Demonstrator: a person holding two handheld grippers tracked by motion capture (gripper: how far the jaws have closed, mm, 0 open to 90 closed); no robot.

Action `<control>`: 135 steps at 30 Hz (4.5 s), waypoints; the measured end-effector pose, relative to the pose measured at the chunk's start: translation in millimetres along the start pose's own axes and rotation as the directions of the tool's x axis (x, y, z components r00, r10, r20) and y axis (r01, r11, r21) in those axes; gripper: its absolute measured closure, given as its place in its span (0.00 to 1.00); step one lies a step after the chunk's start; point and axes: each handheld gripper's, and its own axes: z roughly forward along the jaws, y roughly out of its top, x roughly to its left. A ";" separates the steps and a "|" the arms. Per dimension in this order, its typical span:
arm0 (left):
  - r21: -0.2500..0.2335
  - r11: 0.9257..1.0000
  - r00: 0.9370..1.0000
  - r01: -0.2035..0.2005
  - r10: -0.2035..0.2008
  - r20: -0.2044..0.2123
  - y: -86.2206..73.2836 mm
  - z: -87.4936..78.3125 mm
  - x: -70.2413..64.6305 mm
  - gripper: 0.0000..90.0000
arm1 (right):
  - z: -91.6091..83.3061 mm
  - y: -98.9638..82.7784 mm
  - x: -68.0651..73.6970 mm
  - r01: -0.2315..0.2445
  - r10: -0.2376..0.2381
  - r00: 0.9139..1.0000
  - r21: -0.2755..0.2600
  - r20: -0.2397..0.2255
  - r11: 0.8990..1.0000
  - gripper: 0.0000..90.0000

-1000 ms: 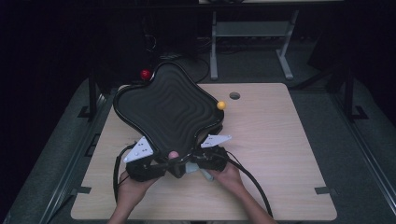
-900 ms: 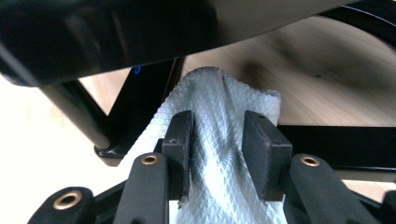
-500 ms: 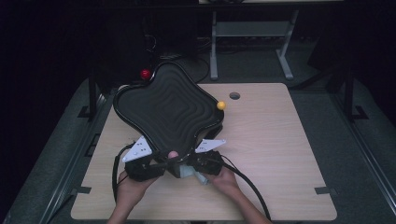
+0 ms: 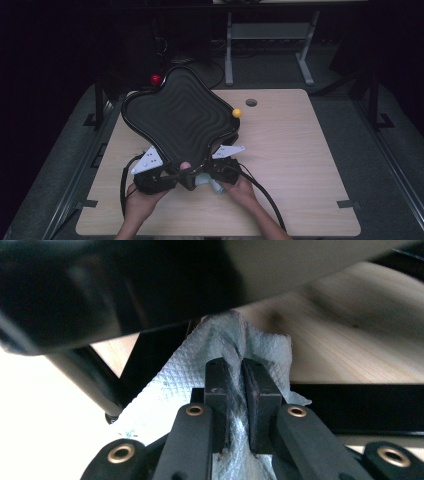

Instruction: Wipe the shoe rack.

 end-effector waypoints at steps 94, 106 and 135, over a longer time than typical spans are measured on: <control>-0.003 1.000 1.000 -0.003 0.003 0.029 -11.5 -20.5 -9.5 0.66 | -32.0 -8.3 -48.6 -0.002 0.001 0.974 0.005 0.227 1.000 0.91; -0.005 1.000 1.000 0.012 -0.012 -0.001 -13.3 -24.6 -3.1 0.65 | -36.0 -9.9 -63.0 -0.037 0.040 0.963 -0.016 0.268 0.999 0.91; -0.007 0.999 0.995 0.039 -0.039 -0.095 -15.6 -34.4 20.4 0.66 | -32.2 -11.0 -57.2 -0.041 0.039 0.963 0.000 0.268 0.999 0.91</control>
